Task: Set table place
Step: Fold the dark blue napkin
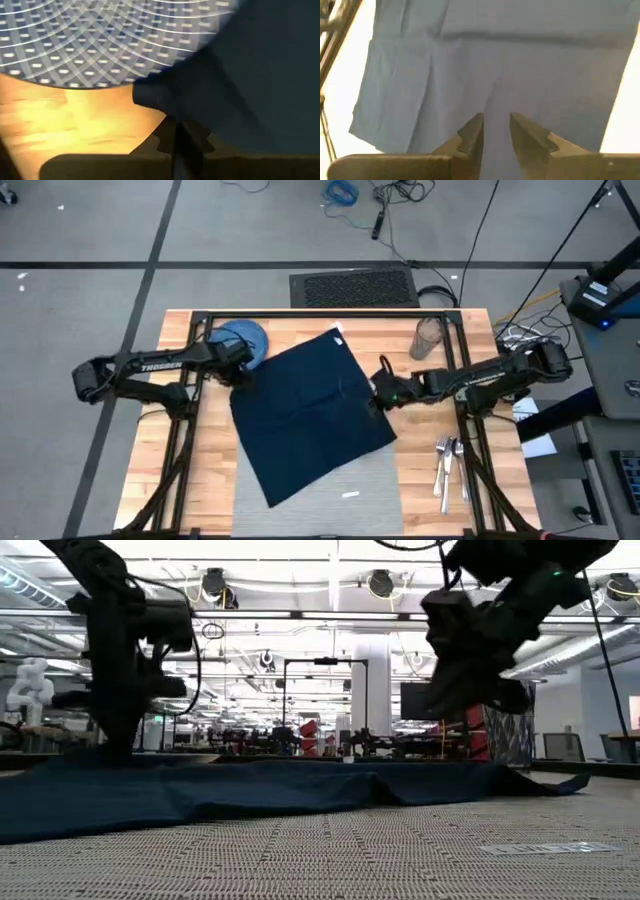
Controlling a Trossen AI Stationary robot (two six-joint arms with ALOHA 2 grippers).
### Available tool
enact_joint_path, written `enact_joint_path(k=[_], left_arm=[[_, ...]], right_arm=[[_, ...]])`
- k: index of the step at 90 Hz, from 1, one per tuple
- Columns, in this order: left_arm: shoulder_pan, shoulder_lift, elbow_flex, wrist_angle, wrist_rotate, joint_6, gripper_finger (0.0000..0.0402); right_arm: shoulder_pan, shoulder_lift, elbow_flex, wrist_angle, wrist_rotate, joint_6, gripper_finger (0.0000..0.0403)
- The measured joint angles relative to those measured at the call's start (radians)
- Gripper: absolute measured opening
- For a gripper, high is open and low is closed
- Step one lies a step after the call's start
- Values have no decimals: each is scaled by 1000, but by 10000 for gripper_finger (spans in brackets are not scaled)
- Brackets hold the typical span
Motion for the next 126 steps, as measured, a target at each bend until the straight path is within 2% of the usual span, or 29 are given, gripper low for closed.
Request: enact_joint_path(k=[13,34,45,68,81,96,126], left_arm=[[-58,-7,32,4,-7,-11,0],[-152,-8,68,24,-36,-78,0],[-193,-8,86,27,-46,-109,0],[-267,-8,93,74,-54,-168,0],[-293,-8,93,92,-67,-211,0],[-313,-8,93,103,-69,-239,0],[-319,-8,93,102,-67,-265,0]], right_arm=[[-130,6,37,1,-109,-100,82],[-330,53,239,-132,-137,-368,82],[-441,151,397,-259,-147,-548,82],[-632,445,748,-481,-302,-829,82],[-687,597,892,-615,-355,-973,82],[-701,703,960,-658,-374,-1088,95],[-700,799,992,-590,-390,-1079,158]])
